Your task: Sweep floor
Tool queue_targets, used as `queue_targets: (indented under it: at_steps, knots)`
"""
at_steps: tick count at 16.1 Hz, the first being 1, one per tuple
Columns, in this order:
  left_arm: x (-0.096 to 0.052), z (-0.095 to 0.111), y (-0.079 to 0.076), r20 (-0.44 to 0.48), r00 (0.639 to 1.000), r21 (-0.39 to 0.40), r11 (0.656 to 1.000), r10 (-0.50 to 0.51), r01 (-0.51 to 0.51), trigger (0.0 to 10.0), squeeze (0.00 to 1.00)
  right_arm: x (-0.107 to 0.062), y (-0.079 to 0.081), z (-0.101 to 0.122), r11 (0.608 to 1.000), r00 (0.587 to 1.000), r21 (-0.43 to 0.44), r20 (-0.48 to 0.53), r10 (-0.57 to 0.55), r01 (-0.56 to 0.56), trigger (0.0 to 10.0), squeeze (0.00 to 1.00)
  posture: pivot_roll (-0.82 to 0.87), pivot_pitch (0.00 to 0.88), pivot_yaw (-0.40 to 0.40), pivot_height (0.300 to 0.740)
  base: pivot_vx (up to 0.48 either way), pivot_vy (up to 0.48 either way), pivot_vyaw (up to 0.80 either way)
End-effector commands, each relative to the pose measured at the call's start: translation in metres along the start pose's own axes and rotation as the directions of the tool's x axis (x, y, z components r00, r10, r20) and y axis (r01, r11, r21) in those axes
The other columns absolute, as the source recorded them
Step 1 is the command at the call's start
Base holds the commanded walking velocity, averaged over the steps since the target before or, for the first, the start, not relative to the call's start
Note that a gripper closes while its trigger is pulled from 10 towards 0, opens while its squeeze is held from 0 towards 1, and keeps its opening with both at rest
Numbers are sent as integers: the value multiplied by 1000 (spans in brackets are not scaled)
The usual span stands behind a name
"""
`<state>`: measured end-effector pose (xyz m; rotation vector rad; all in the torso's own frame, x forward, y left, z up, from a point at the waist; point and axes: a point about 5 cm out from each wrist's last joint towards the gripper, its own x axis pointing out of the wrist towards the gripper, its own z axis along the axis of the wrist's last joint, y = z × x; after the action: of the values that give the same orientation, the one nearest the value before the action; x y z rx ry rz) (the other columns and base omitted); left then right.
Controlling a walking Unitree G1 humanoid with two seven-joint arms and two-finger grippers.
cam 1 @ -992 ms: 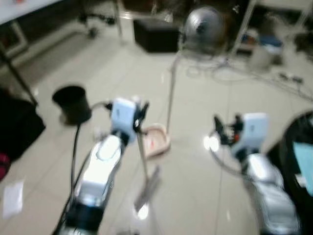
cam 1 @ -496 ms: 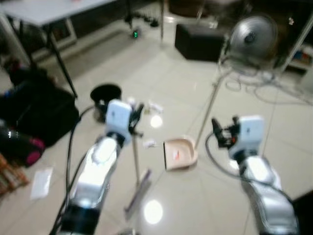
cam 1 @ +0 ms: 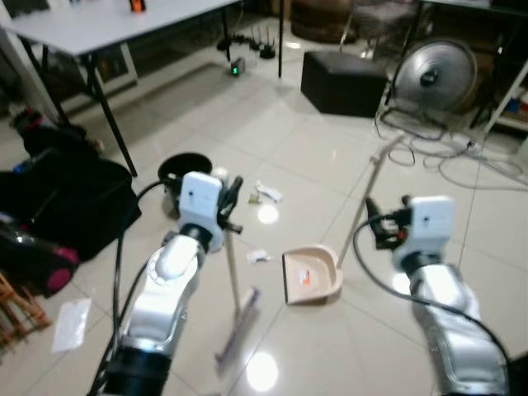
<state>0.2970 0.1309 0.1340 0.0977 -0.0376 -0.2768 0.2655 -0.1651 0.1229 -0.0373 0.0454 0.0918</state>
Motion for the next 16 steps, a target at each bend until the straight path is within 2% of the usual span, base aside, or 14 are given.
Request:
queue_targets:
  at_steps: [1, 9, 11, 15, 16]
  knots:
    - [2, 8, 2, 33, 999, 31, 999, 9, -10, 10000, 0, 0, -3, 4, 1000, 1000, -22, 19, -3, 4, 10000, 0, -73, 32, 19, 740, 352, 0, 0]
    - [-1, 8, 2, 23, 1000, 43, 999, 17, -18, 10000, 0, 2, 4, 1, 998, 999, -53, 7, 42, -42, 10000, 0, -31, 56, 10, 740, 368, 0, 61]
    - [-3, 21, 3, 40, 999, 79, 997, 5, -8, 10000, 0, 3, 4, -5, 1000, 1000, 8, 0, 18, -18, 10000, 0, 31, 66, 24, 740, 377, 0, 206]
    - [-8, 36, 9, 58, 998, 107, 994, 27, -33, 10000, 0, 6, 12, -6, 999, 999, 1, 4, 43, -43, 10000, 0, 94, 70, 55, 740, 377, 0, 0]
    - [-11, 39, 10, 65, 997, 84, 995, 49, -55, 10000, 0, 6, 12, -4, 999, 999, 0, 13, 46, -46, 10000, 0, 86, 75, 51, 740, 379, 0, 0]
